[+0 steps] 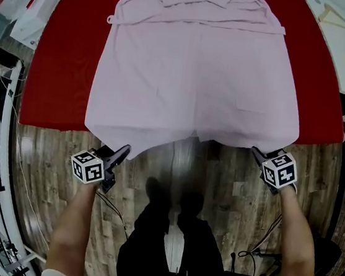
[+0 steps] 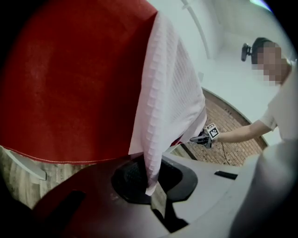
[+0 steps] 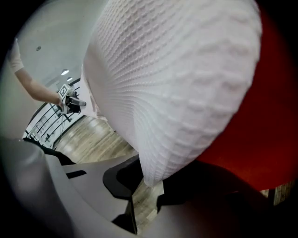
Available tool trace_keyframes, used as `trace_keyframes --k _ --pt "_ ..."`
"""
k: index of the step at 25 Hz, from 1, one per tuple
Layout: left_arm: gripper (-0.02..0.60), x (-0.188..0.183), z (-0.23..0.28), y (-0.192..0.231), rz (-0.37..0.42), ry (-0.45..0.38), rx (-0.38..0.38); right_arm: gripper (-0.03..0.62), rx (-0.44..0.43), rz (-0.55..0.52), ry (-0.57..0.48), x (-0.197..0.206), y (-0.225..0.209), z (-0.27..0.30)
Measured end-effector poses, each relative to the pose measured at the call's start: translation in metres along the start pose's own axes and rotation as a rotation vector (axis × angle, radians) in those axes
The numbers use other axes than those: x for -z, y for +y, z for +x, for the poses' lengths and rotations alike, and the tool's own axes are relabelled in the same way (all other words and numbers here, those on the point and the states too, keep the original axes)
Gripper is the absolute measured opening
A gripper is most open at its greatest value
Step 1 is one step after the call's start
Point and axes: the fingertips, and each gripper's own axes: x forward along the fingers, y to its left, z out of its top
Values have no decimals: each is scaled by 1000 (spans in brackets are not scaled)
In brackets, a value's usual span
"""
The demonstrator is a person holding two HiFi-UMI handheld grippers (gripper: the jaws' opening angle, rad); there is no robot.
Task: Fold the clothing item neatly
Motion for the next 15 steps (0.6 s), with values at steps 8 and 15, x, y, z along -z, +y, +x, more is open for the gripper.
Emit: trace_keyframes --k 8,15 --pt "9 -1 -28 -57 -136 -5 159 55 -90 122 22 2 33 -40" --pt "9 -22 -68 -123 -221 -33 301 55 -187 192 -74 -33 77 -105"
